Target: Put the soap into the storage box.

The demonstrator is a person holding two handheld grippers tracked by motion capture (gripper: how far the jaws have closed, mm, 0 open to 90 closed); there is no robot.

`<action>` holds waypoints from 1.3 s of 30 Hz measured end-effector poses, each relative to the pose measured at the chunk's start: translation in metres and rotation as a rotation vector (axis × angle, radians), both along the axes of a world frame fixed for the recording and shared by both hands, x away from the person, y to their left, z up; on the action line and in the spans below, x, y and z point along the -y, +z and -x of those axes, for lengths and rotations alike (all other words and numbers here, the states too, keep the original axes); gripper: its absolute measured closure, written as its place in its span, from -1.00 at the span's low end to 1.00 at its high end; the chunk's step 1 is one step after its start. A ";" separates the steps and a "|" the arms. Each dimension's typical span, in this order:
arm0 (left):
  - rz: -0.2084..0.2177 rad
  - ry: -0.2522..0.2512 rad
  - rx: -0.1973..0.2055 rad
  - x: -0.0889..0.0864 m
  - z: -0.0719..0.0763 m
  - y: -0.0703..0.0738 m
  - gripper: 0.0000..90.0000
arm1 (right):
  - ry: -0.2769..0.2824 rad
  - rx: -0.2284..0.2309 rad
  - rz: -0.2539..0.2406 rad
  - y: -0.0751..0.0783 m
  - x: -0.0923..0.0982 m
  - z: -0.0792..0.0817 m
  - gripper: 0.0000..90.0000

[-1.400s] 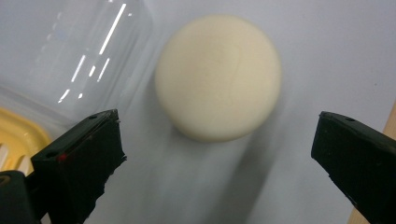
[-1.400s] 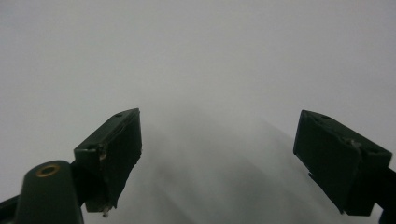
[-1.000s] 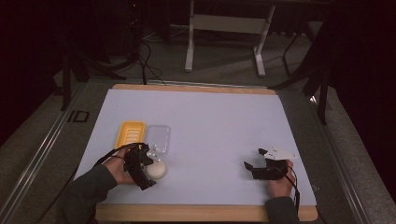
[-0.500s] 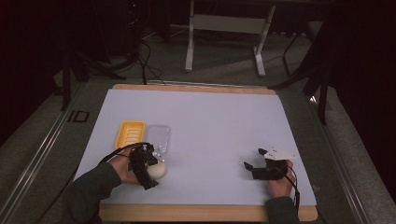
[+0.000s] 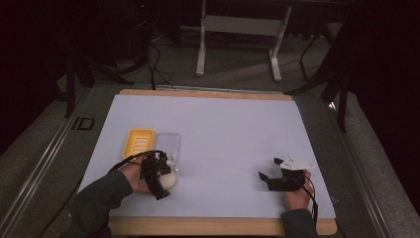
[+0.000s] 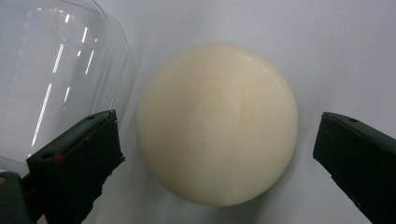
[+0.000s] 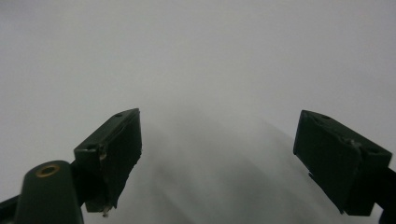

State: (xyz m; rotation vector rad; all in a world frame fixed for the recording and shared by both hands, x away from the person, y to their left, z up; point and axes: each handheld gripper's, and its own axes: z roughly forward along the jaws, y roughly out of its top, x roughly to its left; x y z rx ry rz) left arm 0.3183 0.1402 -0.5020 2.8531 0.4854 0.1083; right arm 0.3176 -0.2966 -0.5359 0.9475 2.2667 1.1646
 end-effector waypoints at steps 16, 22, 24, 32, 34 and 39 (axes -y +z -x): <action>-0.008 -0.015 -0.028 0.004 -0.006 -0.006 -0.80 | 0.001 -0.002 0.004 0.000 0.000 0.000 -0.67; -0.031 -0.028 -0.024 0.007 -0.009 -0.007 -0.70 | 0.000 -0.003 0.004 0.000 0.000 0.000 -0.67; -0.041 -0.030 -0.024 0.009 -0.009 -0.007 -0.70 | 0.000 -0.003 0.005 0.000 0.000 0.000 -0.67; -0.074 -0.057 -0.046 0.013 -0.012 -0.005 -0.63 | 0.000 -0.003 0.005 0.000 0.000 0.000 -0.67; -0.081 -0.064 -0.054 0.015 -0.012 -0.005 -0.59 | 0.002 -0.002 0.005 0.000 0.000 0.000 -0.67; -0.096 -0.076 -0.064 0.016 -0.015 -0.003 -0.47 | 0.002 -0.001 0.005 0.000 0.000 0.000 -0.67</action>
